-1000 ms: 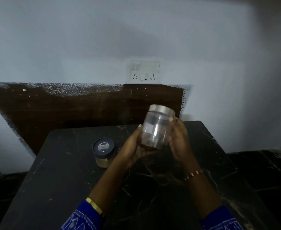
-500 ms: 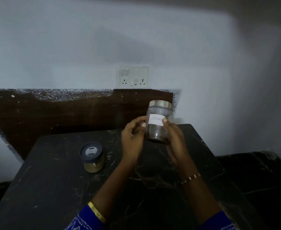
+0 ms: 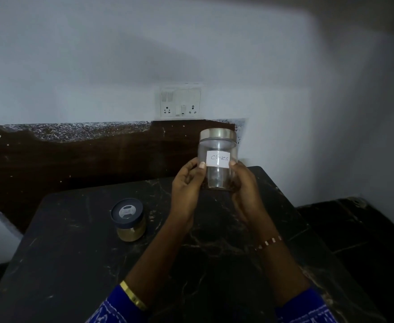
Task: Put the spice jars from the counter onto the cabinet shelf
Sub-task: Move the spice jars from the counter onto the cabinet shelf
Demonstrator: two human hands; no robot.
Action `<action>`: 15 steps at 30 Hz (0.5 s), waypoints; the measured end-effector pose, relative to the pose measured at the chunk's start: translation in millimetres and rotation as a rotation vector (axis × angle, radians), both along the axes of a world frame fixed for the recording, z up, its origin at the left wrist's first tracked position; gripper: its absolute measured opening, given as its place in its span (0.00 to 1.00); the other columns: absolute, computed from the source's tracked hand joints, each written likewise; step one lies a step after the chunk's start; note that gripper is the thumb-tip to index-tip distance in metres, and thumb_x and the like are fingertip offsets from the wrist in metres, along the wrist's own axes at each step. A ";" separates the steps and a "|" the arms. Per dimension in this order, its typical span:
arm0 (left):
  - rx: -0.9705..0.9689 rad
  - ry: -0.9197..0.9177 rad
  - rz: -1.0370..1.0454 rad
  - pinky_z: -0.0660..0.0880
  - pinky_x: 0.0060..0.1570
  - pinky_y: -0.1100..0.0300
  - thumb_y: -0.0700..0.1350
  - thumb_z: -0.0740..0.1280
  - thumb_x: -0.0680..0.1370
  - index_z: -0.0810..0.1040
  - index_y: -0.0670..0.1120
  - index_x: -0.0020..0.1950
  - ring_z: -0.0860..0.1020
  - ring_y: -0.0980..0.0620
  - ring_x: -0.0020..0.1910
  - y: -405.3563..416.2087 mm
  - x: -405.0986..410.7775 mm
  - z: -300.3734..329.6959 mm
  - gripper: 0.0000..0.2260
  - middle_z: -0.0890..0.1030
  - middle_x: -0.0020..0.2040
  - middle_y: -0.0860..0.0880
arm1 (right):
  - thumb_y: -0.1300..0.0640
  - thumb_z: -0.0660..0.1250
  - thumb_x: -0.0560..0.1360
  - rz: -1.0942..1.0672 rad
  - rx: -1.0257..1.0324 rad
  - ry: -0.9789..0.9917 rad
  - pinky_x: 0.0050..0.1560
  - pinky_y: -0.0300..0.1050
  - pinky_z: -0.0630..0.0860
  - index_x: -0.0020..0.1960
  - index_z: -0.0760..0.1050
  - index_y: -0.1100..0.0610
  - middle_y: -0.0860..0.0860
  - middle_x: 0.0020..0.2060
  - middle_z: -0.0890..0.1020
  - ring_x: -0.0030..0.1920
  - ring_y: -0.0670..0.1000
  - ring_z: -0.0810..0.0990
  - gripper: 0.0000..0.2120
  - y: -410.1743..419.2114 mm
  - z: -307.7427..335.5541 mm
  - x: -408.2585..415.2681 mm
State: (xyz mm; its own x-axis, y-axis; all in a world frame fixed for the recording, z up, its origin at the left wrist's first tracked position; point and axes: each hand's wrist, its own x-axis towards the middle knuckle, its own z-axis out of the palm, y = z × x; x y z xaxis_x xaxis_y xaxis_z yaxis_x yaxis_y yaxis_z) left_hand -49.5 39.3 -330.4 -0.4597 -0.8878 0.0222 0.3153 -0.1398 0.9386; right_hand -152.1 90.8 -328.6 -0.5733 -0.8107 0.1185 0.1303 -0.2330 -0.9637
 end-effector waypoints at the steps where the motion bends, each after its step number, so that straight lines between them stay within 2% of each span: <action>1: -0.007 0.001 -0.006 0.76 0.58 0.49 0.44 0.62 0.78 0.71 0.44 0.66 0.79 0.47 0.57 -1.6 0.3 2.1 0.16 0.80 0.57 0.44 | 0.57 0.56 0.79 0.004 -0.003 0.020 0.49 0.44 0.79 0.54 0.75 0.50 0.49 0.48 0.82 0.49 0.47 0.82 0.10 -0.3 1.2 0.2; 3: -0.042 -0.008 -0.016 0.77 0.58 0.50 0.45 0.62 0.78 0.71 0.44 0.66 0.79 0.48 0.57 -4.6 -1.6 8.3 0.17 0.80 0.57 0.45 | 0.58 0.57 0.79 0.004 -0.011 0.063 0.46 0.39 0.80 0.53 0.75 0.49 0.47 0.45 0.83 0.47 0.44 0.83 0.09 -1.6 5.1 -1.4; 5: -0.108 -0.010 -0.023 0.78 0.55 0.55 0.44 0.61 0.78 0.70 0.44 0.67 0.80 0.51 0.55 -5.2 -6.7 19.5 0.17 0.81 0.55 0.47 | 0.58 0.60 0.78 -0.020 -0.018 0.103 0.48 0.39 0.80 0.55 0.75 0.49 0.46 0.46 0.83 0.49 0.45 0.83 0.09 -2.1 13.5 -8.6; 7: -0.188 -0.002 -0.026 0.79 0.53 0.58 0.45 0.61 0.78 0.70 0.45 0.67 0.80 0.54 0.54 -5.1 -15.2 35.6 0.17 0.81 0.53 0.51 | 0.58 0.62 0.77 -0.030 -0.037 0.152 0.50 0.38 0.79 0.62 0.72 0.52 0.44 0.49 0.82 0.53 0.46 0.81 0.14 -0.7 29.7 -20.0; 10: -0.272 0.026 -0.014 0.77 0.56 0.57 0.45 0.61 0.78 0.69 0.46 0.67 0.79 0.56 0.54 -4.8 -33.6 68.9 0.17 0.80 0.52 0.54 | 0.58 0.61 0.78 -0.040 -0.067 0.290 0.44 0.29 0.78 0.69 0.65 0.55 0.43 0.52 0.78 0.51 0.40 0.78 0.20 2.8 66.8 -42.9; 15: -0.508 0.010 0.062 0.75 0.61 0.50 0.48 0.61 0.78 0.70 0.48 0.67 0.77 0.50 0.60 -3.8 -78.6 139.2 0.17 0.77 0.63 0.47 | 0.56 0.63 0.77 -0.095 -0.163 0.423 0.50 0.39 0.78 0.69 0.64 0.55 0.54 0.61 0.76 0.56 0.52 0.78 0.22 5.0 142.4 -93.2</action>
